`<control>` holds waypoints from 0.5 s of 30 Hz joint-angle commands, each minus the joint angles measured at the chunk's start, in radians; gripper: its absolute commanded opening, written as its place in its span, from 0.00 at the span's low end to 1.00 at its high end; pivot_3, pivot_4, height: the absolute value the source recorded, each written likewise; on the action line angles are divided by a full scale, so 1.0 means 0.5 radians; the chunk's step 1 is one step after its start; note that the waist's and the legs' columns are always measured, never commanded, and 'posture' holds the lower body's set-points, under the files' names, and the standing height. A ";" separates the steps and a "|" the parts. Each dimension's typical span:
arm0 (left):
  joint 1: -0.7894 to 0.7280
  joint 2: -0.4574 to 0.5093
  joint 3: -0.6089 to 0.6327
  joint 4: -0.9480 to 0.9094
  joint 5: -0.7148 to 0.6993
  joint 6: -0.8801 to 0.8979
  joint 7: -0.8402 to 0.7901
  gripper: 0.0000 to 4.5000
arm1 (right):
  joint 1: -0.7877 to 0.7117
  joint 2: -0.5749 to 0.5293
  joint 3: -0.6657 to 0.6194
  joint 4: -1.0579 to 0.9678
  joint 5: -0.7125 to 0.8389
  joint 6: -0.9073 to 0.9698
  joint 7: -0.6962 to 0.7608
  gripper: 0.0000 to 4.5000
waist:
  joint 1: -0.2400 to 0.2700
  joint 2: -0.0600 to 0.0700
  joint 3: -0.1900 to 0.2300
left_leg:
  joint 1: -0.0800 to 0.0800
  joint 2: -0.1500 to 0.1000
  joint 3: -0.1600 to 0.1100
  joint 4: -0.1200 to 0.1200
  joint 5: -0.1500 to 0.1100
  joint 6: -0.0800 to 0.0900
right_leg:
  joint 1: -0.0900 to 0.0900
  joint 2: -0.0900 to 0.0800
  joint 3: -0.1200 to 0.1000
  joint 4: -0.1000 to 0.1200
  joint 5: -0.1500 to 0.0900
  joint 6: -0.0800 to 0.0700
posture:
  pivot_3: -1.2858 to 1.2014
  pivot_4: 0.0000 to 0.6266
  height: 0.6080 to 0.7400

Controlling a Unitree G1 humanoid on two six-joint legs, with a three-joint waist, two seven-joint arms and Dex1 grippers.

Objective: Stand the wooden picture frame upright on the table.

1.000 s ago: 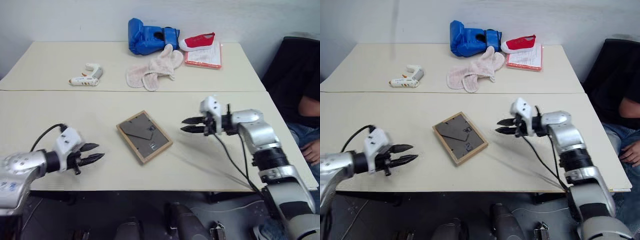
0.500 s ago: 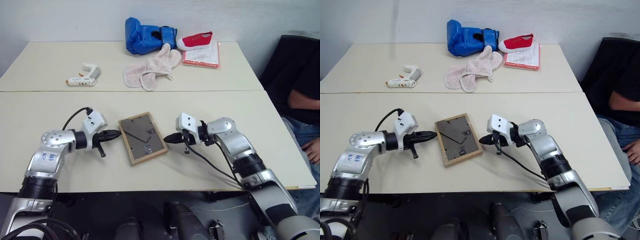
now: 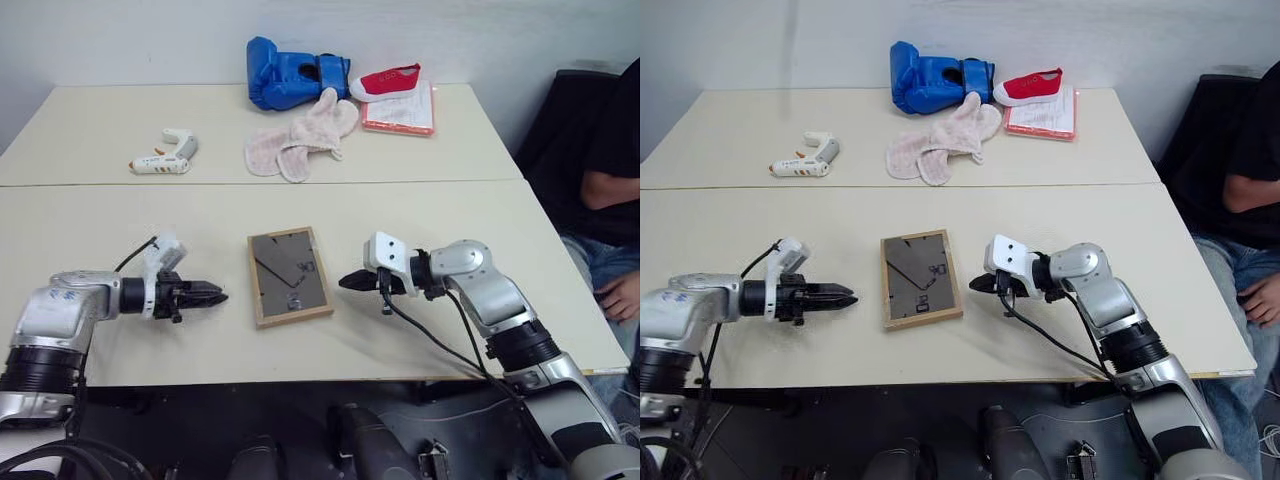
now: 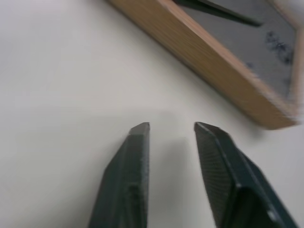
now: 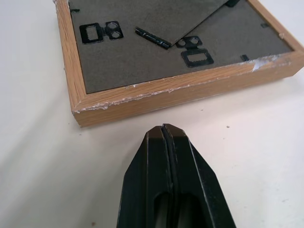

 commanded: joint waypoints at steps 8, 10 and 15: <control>-0.145 -0.276 -0.074 -0.110 -0.192 0.744 0.334 0.99 | -0.066 0.046 0.112 0.057 -0.210 -0.296 -0.126 0.00 | 0.018 0.001 -0.002 | 0.002 -0.001 -0.001 0.001 0.003 -0.006 | 0.002 -0.001 0.000 0.002 0.000 0.000 | 0.52 0.24 1.00; -0.160 -0.352 -0.075 -0.083 -0.189 0.771 0.394 0.99 | -0.067 0.059 0.118 0.057 -0.209 -0.291 -0.128 0.00 | 0.027 0.004 -0.005 | 0.003 -0.002 -0.001 0.001 0.004 -0.006 | 0.003 -0.002 0.000 0.000 0.000 0.000 | 0.52 0.24 1.00; -0.149 -0.485 -0.166 -0.147 -0.208 0.826 0.473 0.99 | -0.081 0.095 0.133 0.062 -0.217 -0.271 -0.142 0.00 | 0.060 0.008 -0.011 | 0.006 -0.002 -0.001 0.006 0.003 -0.006 | 0.006 -0.002 0.000 0.001 0.000 0.000 | 0.52 0.24 1.00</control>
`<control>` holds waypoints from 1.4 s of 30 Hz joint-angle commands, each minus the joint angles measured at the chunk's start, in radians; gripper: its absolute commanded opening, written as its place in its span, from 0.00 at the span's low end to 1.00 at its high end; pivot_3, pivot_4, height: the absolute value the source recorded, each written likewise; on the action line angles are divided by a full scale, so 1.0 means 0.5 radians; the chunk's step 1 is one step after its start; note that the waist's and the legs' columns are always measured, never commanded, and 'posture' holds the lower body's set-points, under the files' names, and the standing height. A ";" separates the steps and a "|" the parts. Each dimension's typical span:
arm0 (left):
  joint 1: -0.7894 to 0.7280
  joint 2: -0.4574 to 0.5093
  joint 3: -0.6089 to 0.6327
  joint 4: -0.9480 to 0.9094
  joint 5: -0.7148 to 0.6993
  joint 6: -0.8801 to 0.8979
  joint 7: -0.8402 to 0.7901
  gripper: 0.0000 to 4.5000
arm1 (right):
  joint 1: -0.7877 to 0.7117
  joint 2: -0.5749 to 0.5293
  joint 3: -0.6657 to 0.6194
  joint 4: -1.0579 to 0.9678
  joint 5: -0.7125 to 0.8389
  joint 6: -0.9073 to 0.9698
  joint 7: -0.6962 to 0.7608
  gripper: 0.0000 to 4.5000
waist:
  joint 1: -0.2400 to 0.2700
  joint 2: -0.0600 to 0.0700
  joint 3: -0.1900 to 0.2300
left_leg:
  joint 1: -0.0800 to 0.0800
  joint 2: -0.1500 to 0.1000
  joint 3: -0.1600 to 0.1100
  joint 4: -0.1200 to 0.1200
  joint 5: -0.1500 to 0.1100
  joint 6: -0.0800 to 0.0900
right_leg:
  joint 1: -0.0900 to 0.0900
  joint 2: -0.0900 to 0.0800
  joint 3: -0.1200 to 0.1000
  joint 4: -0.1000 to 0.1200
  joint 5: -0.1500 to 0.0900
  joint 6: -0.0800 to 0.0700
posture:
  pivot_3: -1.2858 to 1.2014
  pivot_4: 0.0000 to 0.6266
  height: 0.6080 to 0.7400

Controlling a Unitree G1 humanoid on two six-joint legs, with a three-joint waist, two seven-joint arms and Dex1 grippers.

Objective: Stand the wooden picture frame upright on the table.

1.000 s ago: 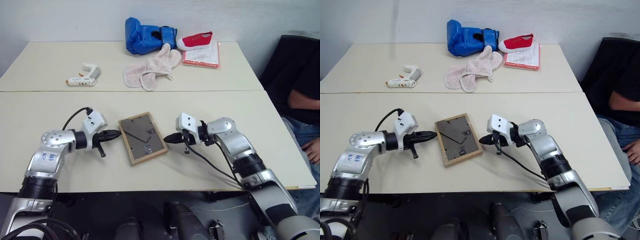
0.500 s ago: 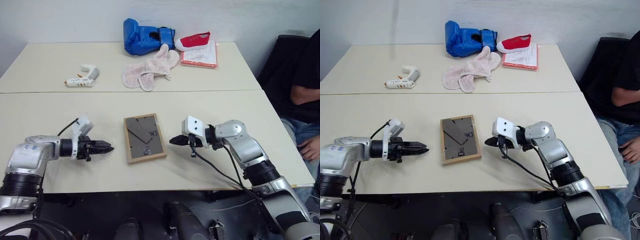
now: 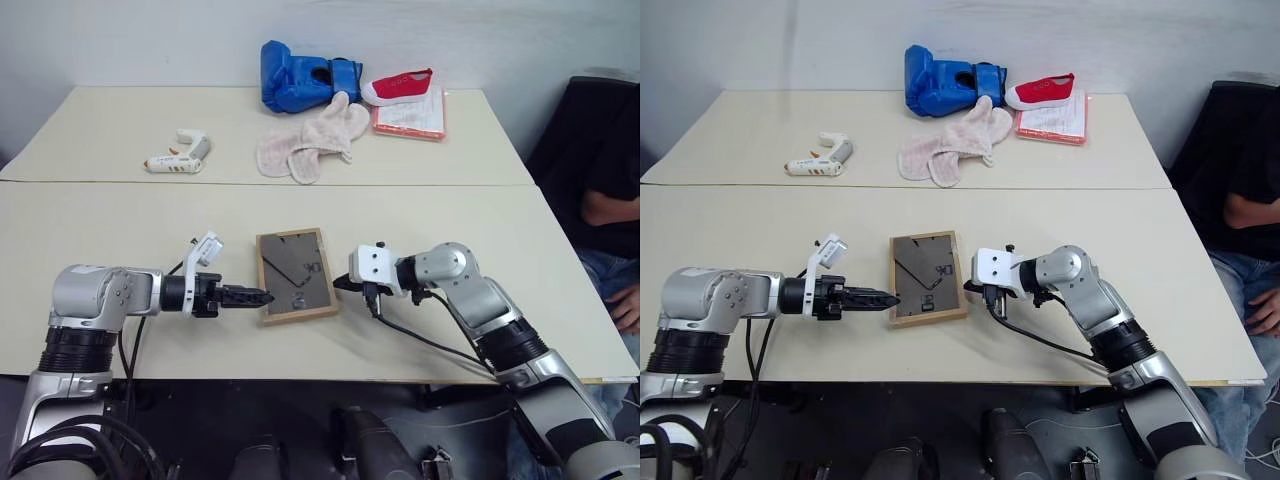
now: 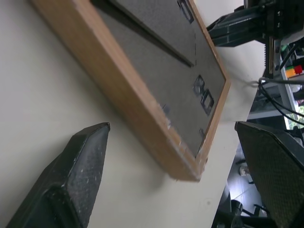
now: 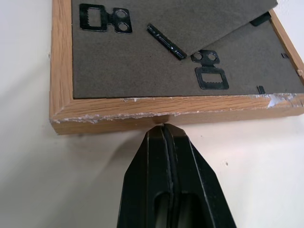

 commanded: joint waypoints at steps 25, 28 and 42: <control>-0.094 -0.192 0.215 -0.103 -0.291 0.200 0.179 0.28 | -0.088 -0.122 -0.305 -0.361 0.413 0.544 0.199 0.08 | 0.000 0.004 -0.005 | -0.006 0.000 -0.001 0.005 -0.002 0.000 | -0.004 0.000 -0.001 0.003 0.000 0.000 | 0.52 0.24 1.00; -0.101 -0.192 0.237 -0.192 -0.331 0.210 0.192 0.28 | -0.109 -0.233 -0.448 -0.556 0.697 0.914 0.306 0.24 | -0.001 0.004 -0.003 | -0.007 0.001 -0.001 0.006 -0.002 0.001 | -0.004 0.000 -0.001 0.003 0.000 0.000 | 0.52 0.24 1.00; -0.225 -0.260 0.266 -0.396 -0.470 0.233 0.251 0.28 | -0.449 0.133 -0.421 -0.441 0.964 1.329 -0.014 1.00 | -0.004 0.003 -0.002 | -0.011 0.001 -0.001 0.005 -0.002 0.000 | -0.009 0.000 -0.001 0.002 0.000 0.000 | 0.52 0.24 1.00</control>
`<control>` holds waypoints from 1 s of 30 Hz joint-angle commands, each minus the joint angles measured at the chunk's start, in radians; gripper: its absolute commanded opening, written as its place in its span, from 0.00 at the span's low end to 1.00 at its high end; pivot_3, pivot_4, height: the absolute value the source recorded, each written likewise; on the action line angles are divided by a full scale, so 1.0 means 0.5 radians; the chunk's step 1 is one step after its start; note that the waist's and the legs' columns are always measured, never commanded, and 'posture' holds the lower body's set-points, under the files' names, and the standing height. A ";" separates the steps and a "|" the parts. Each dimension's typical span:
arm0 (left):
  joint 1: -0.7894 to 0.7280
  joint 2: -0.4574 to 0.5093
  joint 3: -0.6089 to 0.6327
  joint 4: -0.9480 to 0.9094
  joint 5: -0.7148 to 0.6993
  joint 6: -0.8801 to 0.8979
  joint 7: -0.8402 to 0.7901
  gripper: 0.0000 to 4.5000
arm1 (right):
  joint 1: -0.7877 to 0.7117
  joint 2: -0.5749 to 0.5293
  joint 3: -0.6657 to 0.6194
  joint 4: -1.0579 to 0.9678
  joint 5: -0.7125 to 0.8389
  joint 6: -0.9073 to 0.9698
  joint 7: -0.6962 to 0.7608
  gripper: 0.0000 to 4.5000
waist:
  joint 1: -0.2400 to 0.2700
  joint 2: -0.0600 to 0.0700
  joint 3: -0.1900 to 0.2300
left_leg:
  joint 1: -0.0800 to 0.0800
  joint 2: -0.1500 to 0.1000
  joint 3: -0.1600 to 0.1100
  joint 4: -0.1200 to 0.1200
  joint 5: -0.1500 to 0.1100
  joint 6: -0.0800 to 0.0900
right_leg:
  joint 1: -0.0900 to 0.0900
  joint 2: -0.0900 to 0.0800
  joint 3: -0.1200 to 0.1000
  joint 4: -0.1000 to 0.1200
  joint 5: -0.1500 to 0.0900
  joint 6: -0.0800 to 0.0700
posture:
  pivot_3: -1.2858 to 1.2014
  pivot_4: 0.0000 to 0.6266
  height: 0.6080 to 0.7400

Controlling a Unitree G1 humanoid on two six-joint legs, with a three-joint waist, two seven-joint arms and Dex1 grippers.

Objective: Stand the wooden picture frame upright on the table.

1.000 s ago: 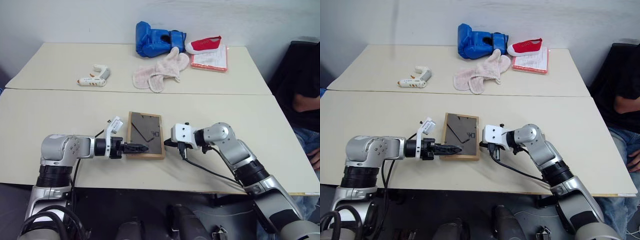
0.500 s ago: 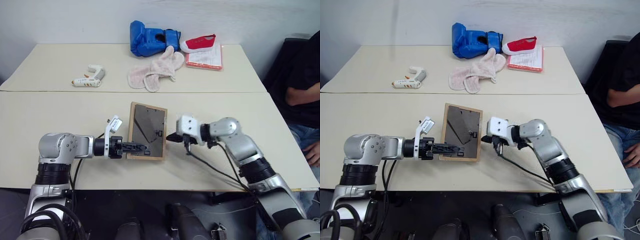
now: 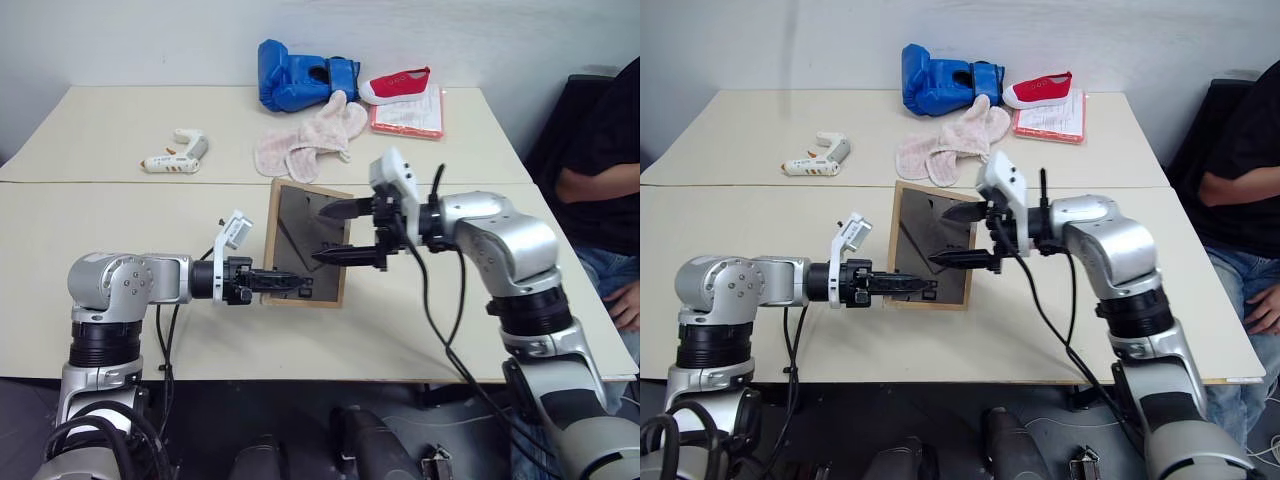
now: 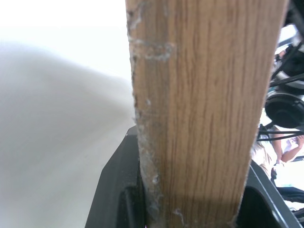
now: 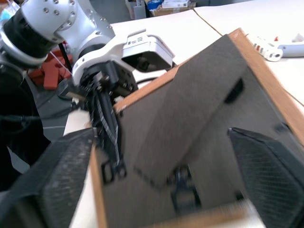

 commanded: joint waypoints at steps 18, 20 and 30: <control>-0.113 0.096 -0.028 -0.052 -0.086 -0.088 -0.023 0.28 | 0.407 -0.651 -0.058 -0.495 -0.242 -0.691 0.025 1.00 | 0.008 -0.002 0.001 | -0.003 -0.001 -0.003 -0.001 -0.001 0.001 | 0.001 -0.001 -0.002 -0.005 0.000 0.000 | 0.52 0.24 1.00; -0.112 0.109 -0.030 -0.063 -0.099 -0.082 -0.034 0.28 | 0.485 -0.717 -0.039 -0.404 -0.437 -1.053 -0.015 1.00 | 0.005 -0.003 0.002 | -0.003 -0.001 -0.002 -0.001 -0.001 0.002 | 0.001 0.000 -0.001 -0.006 0.000 0.001 | 0.52 0.24 1.00; -0.176 0.143 -0.042 -0.060 -0.152 -0.044 -0.045 0.28 | 0.131 -0.615 0.155 0.732 -2.243 -3.633 -1.709 1.00 | -0.024 -0.008 0.008 | 0.001 -0.001 0.005 -0.002 0.001 -0.002 | 0.000 0.004 0.007 -0.003 0.000 0.002 | 0.52 0.24 1.00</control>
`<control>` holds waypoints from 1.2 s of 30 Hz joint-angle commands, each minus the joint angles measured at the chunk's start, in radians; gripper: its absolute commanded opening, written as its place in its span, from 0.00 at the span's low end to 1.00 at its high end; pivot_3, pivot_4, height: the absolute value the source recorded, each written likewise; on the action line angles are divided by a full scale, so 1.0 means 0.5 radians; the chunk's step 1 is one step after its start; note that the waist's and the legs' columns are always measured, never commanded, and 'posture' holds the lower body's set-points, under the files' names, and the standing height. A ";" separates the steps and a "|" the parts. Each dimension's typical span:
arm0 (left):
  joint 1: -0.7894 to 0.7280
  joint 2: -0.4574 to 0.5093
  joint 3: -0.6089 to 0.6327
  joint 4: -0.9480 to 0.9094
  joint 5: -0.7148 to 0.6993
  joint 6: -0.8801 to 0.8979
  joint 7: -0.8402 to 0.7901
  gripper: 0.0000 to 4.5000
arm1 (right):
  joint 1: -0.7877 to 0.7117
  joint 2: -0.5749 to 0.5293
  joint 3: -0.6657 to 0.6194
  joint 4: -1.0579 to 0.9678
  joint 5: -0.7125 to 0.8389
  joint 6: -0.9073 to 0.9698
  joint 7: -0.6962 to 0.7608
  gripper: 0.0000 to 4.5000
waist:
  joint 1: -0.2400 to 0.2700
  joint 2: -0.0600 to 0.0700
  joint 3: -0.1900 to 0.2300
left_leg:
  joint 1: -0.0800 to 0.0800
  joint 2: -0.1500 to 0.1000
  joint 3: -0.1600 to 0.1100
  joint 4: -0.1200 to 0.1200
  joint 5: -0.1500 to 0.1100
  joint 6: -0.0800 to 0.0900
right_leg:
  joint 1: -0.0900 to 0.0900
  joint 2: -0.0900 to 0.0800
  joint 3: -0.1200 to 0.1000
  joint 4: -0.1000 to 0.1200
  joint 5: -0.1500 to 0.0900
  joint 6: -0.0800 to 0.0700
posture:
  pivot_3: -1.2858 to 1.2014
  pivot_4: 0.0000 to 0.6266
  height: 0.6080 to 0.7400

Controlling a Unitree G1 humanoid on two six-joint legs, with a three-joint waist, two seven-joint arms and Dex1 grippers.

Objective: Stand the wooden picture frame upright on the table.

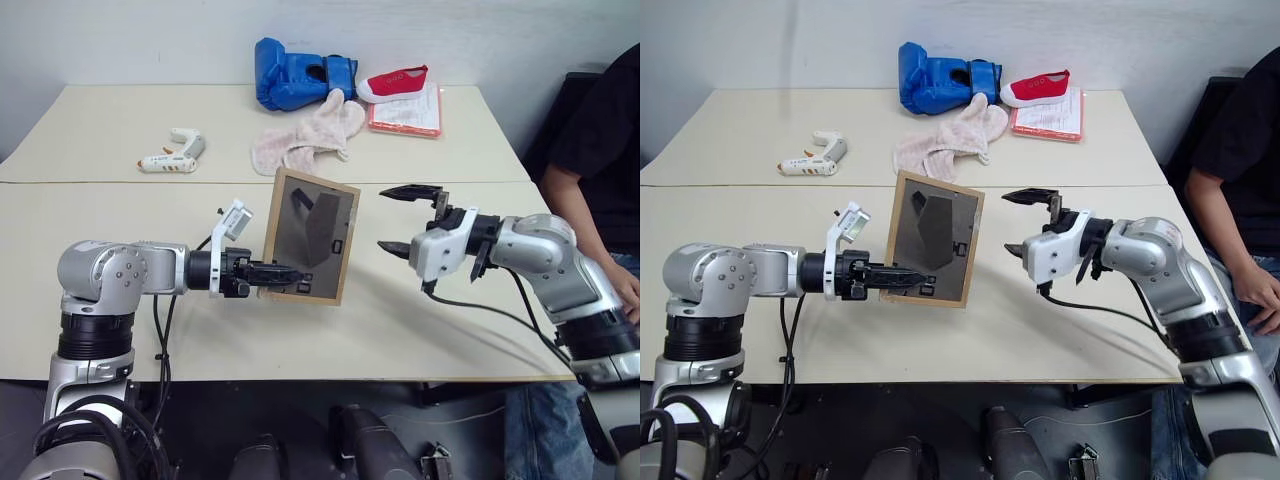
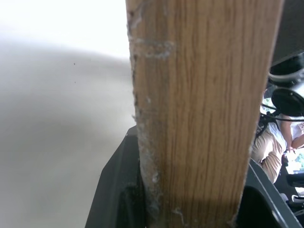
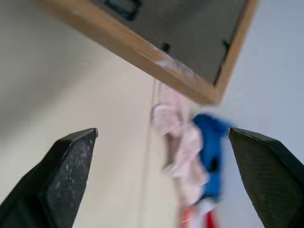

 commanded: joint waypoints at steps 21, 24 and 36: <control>-0.069 0.218 0.063 -0.054 -0.156 0.126 -0.112 0.64 | -0.785 0.290 0.683 0.739 -1.689 -0.233 -2.641 0.27 | -0.054 0.000 0.000 | 0.005 0.000 0.002 -0.004 0.004 -0.006 | -0.002 0.001 0.001 0.005 -0.002 -0.004 | 0.52 0.24 1.00; -0.045 0.273 0.094 -0.070 -0.146 0.111 -0.096 0.86 | -0.818 0.277 0.720 0.782 -1.653 -0.252 -2.649 0.27 | -0.056 0.000 0.000 | 0.005 0.000 0.002 -0.005 0.005 -0.007 | -0.001 0.001 0.001 0.005 -0.002 -0.004 | 0.52 0.24 1.00; 0.737 0.719 1.094 -0.765 -0.234 -0.290 -0.195 1.00 | -0.850 0.359 0.639 1.337 -0.685 -0.703 -1.775 0.27 | -0.119 -0.004 0.002 | 0.008 0.001 0.000 -0.012 0.005 -0.007 | 0.000 0.001 0.000 0.001 -0.003 -0.006 | 0.52 0.24 1.00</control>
